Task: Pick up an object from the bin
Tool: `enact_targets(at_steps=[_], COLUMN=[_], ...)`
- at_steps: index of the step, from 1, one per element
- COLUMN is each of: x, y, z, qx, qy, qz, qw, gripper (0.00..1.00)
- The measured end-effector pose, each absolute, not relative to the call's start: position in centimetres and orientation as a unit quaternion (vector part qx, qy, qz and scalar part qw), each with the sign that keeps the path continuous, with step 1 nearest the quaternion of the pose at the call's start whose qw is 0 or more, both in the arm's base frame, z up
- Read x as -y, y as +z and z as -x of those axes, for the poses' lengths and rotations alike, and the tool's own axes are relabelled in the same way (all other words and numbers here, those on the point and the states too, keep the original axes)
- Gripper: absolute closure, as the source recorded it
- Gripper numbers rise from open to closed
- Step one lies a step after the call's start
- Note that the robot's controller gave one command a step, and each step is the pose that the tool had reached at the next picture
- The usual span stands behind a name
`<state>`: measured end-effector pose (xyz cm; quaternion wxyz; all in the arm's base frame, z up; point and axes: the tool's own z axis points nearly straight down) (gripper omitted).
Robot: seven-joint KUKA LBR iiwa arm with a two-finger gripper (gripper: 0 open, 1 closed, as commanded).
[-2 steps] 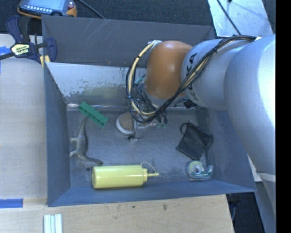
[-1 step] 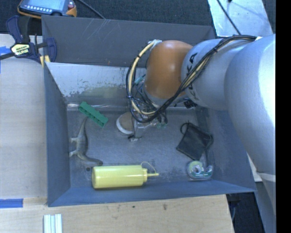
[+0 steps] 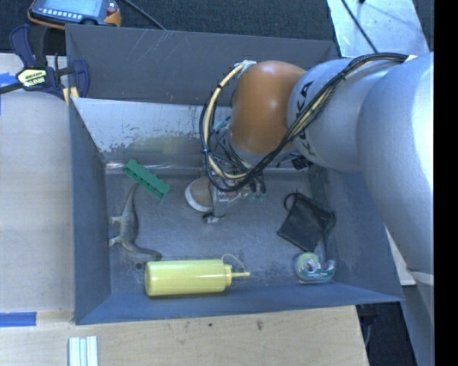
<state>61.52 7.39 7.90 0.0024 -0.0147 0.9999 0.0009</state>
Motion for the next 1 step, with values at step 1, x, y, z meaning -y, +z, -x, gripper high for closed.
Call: enact_targets(at_steps=[1], x=[-7.35], y=[9.93], z=[-61.36], qx=[-1.0], qy=[0.0], qz=[0.015], qw=[-0.001], gripper=[1.0])
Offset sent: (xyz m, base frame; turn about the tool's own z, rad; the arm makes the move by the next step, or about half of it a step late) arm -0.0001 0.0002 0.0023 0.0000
